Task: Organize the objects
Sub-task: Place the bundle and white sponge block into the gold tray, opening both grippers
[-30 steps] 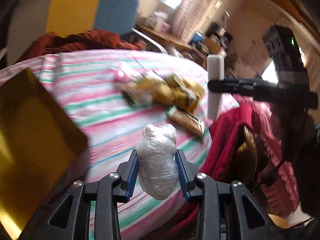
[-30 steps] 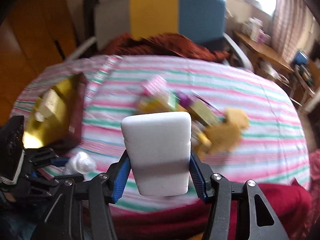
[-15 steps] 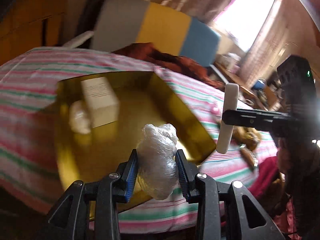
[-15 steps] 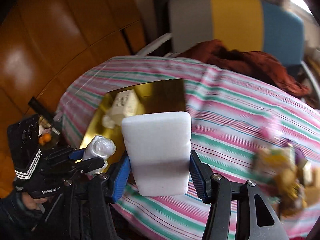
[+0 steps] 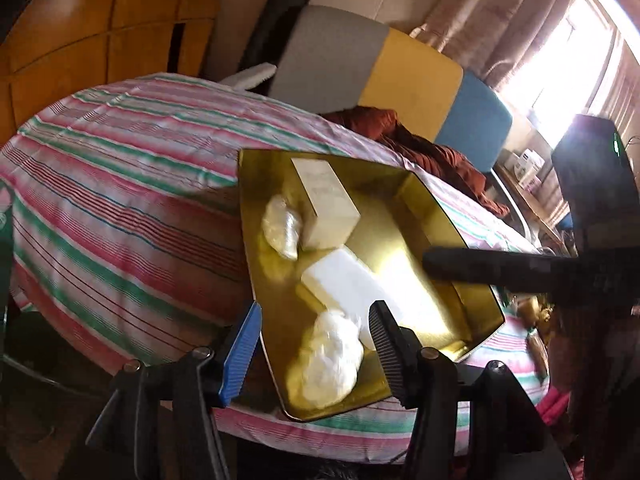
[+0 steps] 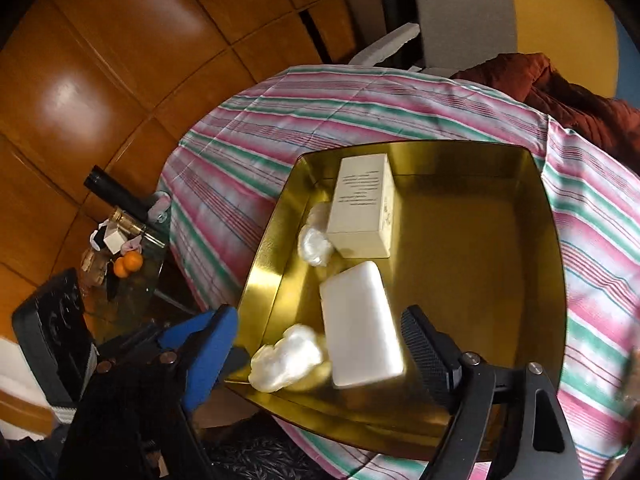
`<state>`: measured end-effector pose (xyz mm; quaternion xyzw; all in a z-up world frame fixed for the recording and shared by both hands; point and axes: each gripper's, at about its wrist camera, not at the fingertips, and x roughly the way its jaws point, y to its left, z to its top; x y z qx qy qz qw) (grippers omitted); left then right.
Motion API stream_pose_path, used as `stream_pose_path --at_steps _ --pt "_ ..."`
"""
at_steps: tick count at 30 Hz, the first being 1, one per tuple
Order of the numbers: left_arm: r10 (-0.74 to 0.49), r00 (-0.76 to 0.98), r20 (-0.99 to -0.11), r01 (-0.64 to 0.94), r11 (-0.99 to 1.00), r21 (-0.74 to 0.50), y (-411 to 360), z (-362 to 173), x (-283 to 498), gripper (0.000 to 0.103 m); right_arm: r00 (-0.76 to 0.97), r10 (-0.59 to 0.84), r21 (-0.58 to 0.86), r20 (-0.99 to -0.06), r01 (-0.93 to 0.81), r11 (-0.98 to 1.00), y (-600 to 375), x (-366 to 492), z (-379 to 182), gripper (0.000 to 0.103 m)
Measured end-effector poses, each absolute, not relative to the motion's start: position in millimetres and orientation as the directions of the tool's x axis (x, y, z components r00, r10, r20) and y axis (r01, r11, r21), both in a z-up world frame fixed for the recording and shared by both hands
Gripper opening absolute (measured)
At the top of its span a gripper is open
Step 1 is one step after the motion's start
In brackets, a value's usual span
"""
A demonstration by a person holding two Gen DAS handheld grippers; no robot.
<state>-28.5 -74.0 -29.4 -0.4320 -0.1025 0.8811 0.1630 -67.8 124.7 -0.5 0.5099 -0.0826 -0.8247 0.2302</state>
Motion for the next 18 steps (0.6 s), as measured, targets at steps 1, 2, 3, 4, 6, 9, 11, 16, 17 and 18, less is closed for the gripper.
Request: stream_pose_path --at_steps 1,2,3,4,6,9,11,16,17,18 --pt "0.369 -0.58 -0.727 -0.195 -0.929 -0.316 -74.1 -27.6 -28.7 0.057 -0.377 -0.456 0.364 -0.806 0.29 -0.885 125.1 -64.2 -2.2 0.085" --pt "0.358 -0.587 -0.726 -0.19 -0.933 -0.306 -73.4 -25.5 -29.0 0.057 -0.382 -0.448 0.357 -0.808 0.286 -0.889 125.9 -61.2 -3.0 0.085" --pt "0.348 -0.593 -0.726 -0.187 -0.937 -0.296 -71.9 -23.6 -29.7 0.057 -0.392 -0.435 0.346 -0.81 0.28 -0.896 127.1 -57.0 -3.7 0.087" --pt "0.34 -0.598 -0.726 -0.185 -0.94 -0.287 -70.7 -21.9 -29.6 0.057 -0.402 -0.424 0.335 -0.812 0.274 -0.902 127.6 -54.0 -2.9 0.088" --pt "0.315 -0.612 -0.725 -0.175 -0.948 -0.264 -68.4 -18.1 -29.3 0.057 -0.436 -0.392 0.301 -0.81 0.264 -0.916 129.7 -46.1 -1.1 0.093" --pt "0.273 -0.638 -0.72 -0.157 -0.961 -0.226 -66.5 -11.2 -26.2 0.057 -0.498 -0.326 0.22 -0.803 0.26 -0.94 129.4 -36.3 3.1 0.099" --pt "0.232 -0.657 -0.717 -0.137 -0.972 -0.189 -65.1 -6.9 -24.4 0.057 -0.562 -0.251 0.126 -0.788 0.253 -0.959 126.3 -27.2 6.3 0.103" --pt "0.169 -0.708 -0.685 -0.121 -0.986 -0.118 -61.4 4.7 -17.1 0.057 -0.733 -0.044 -0.132 -0.679 0.181 -0.975 119.9 -6.3 12.0 0.103" --pt "0.174 -0.711 -0.681 -0.127 -0.985 -0.119 -60.7 6.6 -16.2 0.057 -0.76 -0.008 -0.168 -0.65 0.153 -0.974 120.8 -2.9 13.3 0.103" --pt "0.177 -0.713 -0.679 -0.131 -0.984 -0.118 -59.5 8.0 -15.4 0.057 -0.771 0.032 -0.191 -0.636 0.118 -0.974 122.9 -1.6 14.2 0.103"
